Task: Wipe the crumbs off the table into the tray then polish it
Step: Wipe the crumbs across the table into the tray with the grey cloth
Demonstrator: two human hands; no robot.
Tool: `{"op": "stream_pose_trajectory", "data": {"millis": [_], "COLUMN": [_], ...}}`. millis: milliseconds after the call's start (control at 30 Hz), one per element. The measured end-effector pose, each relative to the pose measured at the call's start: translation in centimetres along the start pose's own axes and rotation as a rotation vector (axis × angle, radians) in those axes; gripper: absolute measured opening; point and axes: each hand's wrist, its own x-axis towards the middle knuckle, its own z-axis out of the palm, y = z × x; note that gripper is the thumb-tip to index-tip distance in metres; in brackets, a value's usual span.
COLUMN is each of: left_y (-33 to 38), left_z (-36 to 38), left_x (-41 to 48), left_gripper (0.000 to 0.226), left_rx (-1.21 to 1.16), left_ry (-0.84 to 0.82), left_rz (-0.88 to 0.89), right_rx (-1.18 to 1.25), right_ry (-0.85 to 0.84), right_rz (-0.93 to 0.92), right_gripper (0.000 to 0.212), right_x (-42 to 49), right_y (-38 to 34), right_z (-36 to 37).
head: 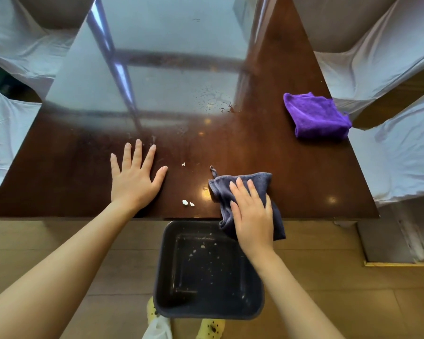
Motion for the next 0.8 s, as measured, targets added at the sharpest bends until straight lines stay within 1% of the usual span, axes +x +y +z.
{"op": "stream_pose_trajectory", "data": {"millis": [67, 200, 267, 367, 500, 600, 667, 700, 800], "left_y": [0.0, 0.1, 0.0, 0.0, -0.1, -1.0, -1.6, -1.7, -1.5], "left_z": [-0.1, -0.1, -0.1, -0.2, -0.5, -0.7, -0.7, -0.7, -0.6], "left_x": [0.0, 0.0, 0.0, 0.0, 0.2, 0.2, 0.1, 0.0, 0.0], "left_gripper": [0.071, 0.071, 0.071, 0.069, 0.062, 0.055, 0.051, 0.050, 0.053], "left_rx": [0.001, 0.009, 0.006, -0.004, -0.044, -0.048, -0.056, -0.059, -0.051], "left_ry": [-0.002, -0.007, -0.005, -0.011, -0.039, -0.022, 0.003, 0.013, 0.031], "left_rz": [0.001, 0.001, 0.001, 0.003, 0.016, 0.034, 0.040, 0.041, 0.044], "right_rx": [0.060, 0.234, 0.316, 0.364, 0.426, 0.431, 0.331, 0.260, 0.177], "right_ry": [0.101, 0.209, 0.252, 0.268, 0.164, -0.031, -0.166, -0.201, -0.229], "right_rz": [-0.015, 0.024, 0.053, 0.098, 0.070, -0.004, -0.083, -0.130, -0.217], "right_gripper": [0.042, 0.034, 0.032, 0.032, 0.032, 0.033, 0.033, 0.033, 0.034], "right_x": [-1.2, -1.5, -0.3, 3.2, 9.1, 12.7, 13.5, 13.5, 12.5], "right_y": [-0.9, -1.4, -1.5, -2.3, -4.2, -6.3, -7.3, -7.5, -7.5], "right_z": [0.5, 0.7, 0.1, -1.0, -1.5, -0.1, 1.6, 2.4, 3.4]}}
